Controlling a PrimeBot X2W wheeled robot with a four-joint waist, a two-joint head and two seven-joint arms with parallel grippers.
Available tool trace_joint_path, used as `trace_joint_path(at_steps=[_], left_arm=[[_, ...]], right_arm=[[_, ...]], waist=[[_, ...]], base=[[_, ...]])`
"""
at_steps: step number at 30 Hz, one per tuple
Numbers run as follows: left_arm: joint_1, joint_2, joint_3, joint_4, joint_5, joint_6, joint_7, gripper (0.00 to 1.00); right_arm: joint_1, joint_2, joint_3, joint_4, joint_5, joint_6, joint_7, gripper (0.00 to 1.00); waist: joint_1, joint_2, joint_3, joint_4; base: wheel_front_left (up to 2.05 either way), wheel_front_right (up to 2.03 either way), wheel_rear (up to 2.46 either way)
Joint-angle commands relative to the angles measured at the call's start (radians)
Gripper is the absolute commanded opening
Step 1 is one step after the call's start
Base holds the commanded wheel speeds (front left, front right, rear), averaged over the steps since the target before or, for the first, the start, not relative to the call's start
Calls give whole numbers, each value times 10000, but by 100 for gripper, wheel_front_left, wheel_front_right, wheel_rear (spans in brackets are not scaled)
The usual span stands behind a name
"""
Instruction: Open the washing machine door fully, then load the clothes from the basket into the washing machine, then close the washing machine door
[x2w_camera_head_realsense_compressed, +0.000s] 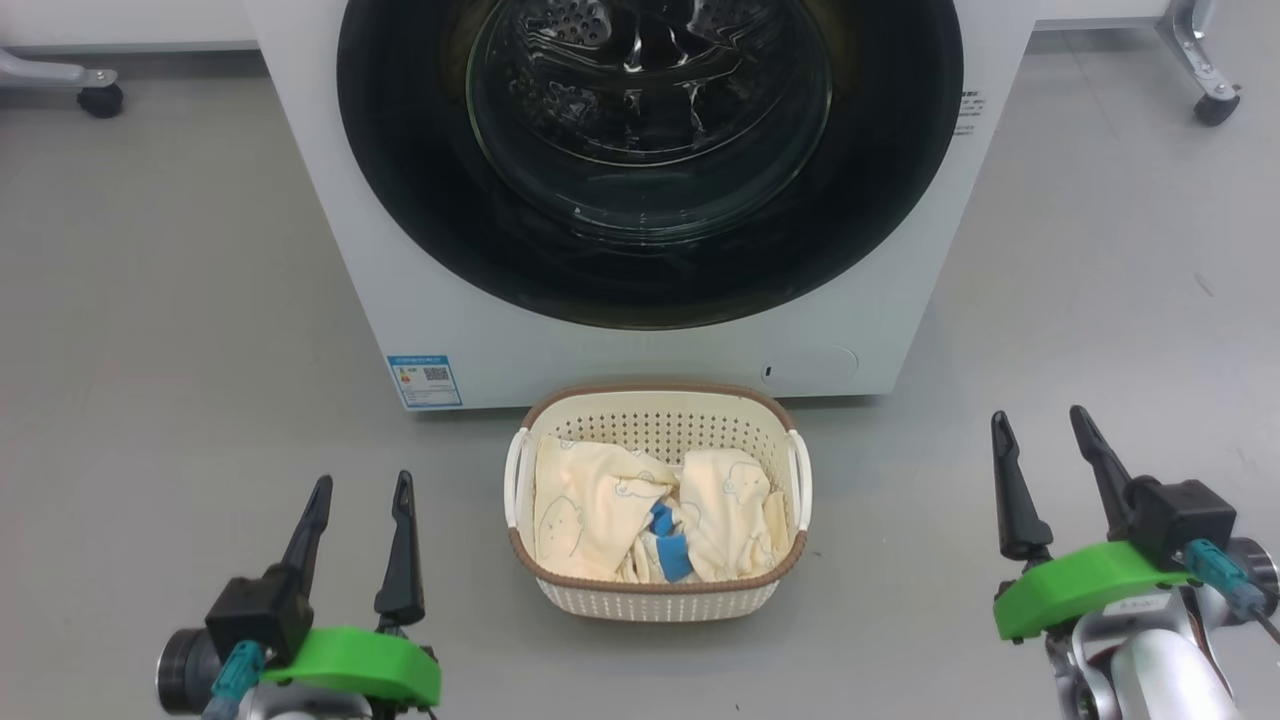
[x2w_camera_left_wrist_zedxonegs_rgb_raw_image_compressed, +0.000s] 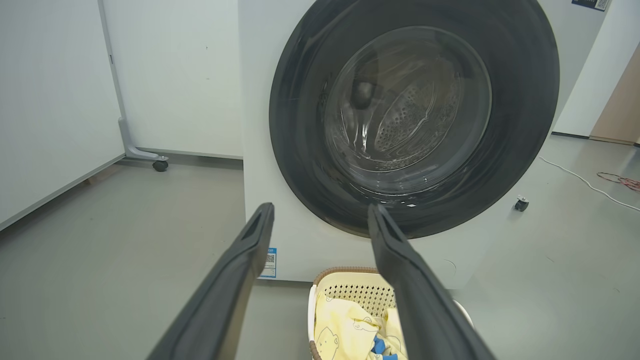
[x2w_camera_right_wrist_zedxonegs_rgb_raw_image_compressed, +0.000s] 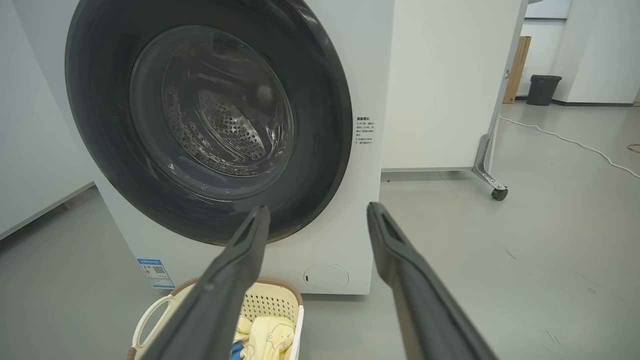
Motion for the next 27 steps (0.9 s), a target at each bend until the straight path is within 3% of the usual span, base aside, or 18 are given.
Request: trace_joint_path(at_steps=[1,13,27], left_arm=[[-543,154,334,-274,-17,-10,-141,100],[-501,154,377,-448,-191,-120,-141,100],[-491,154,308,-430,-105,-131,-141,100]], right_arm=[[-608,-216,212,-269,45,-29,-107,100],[-635,-215,224,-198,79,-29,-107,100],[-646,-215,248,-91,127,-29,-107,100]], waist=[[0,0,2,2],[0,0,18,18],[0,0,3,4]], base=[[0,0,0],[17,49,-66],[106,120,-227]])
